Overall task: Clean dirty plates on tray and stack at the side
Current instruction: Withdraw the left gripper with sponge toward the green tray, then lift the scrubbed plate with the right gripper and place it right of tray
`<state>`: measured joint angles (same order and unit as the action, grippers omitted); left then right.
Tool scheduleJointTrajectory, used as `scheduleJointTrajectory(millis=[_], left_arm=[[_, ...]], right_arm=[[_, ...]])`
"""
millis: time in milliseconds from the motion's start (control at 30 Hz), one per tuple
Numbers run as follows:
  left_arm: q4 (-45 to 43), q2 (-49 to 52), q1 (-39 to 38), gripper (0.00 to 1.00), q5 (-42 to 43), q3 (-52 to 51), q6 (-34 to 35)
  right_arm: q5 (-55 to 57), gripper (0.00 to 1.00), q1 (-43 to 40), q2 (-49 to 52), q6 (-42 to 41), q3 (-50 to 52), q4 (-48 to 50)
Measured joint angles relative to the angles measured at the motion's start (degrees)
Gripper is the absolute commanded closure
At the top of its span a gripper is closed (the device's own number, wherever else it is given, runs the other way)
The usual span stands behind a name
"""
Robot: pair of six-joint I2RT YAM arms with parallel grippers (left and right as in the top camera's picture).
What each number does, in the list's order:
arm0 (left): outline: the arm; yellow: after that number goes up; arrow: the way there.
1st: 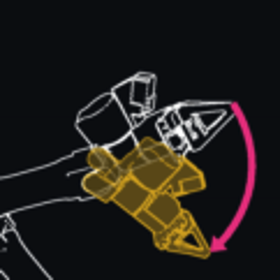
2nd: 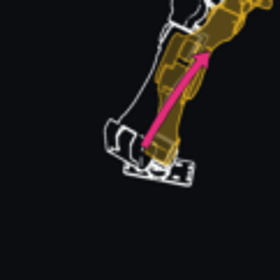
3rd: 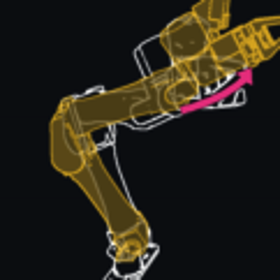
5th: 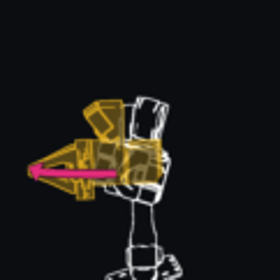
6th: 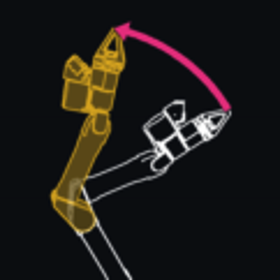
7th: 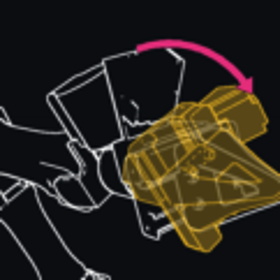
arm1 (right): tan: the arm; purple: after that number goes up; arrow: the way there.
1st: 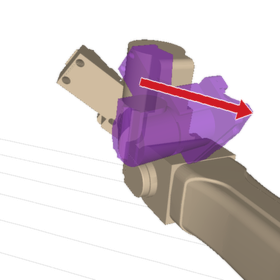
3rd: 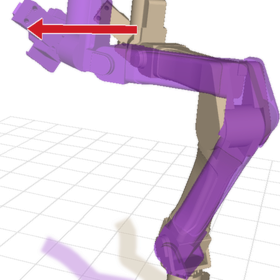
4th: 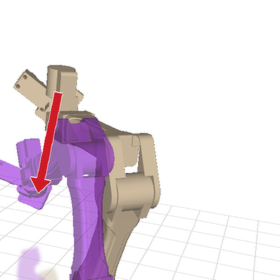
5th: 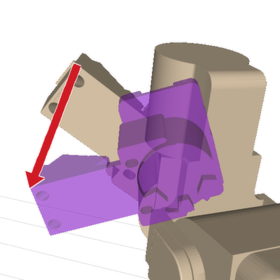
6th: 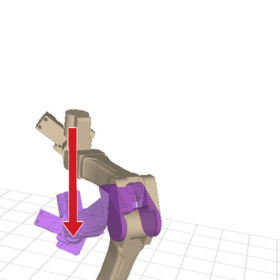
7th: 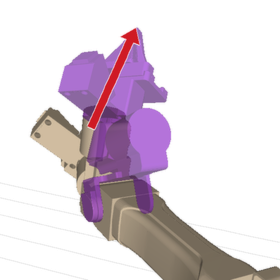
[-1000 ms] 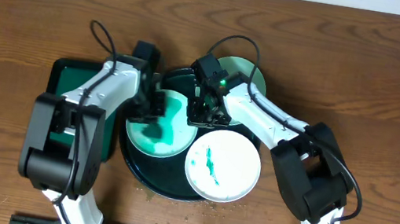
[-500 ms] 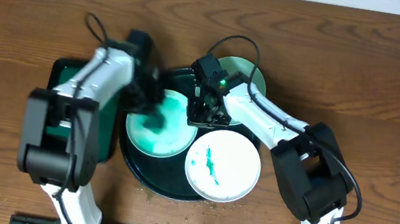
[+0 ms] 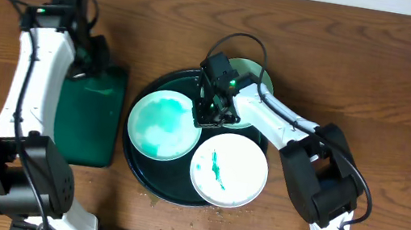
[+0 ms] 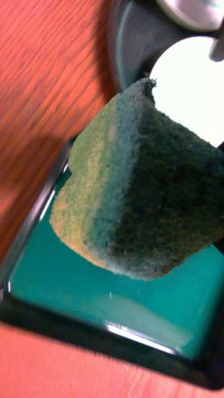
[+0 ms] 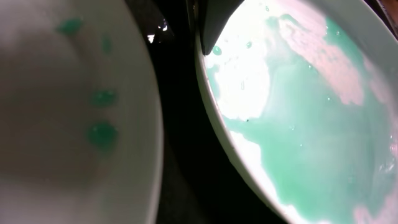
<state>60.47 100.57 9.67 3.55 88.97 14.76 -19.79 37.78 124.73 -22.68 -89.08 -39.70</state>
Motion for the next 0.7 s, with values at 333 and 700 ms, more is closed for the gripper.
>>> scheduleJointTrajectory(millis=[333, 700], left_arm=[[0.0, 0.22, 6.36, 0.93, -0.81, 0.0, 0.0], [0.02, 0.22, 7.19, 0.93, -0.94, 0.0, 0.0]], right_arm=[[9.42, 0.99, 0.74, -10.36, 6.08, 0.07, -0.11], [46.53, 0.99, 12.22, -17.97, 12.5, 0.07, 0.55]])
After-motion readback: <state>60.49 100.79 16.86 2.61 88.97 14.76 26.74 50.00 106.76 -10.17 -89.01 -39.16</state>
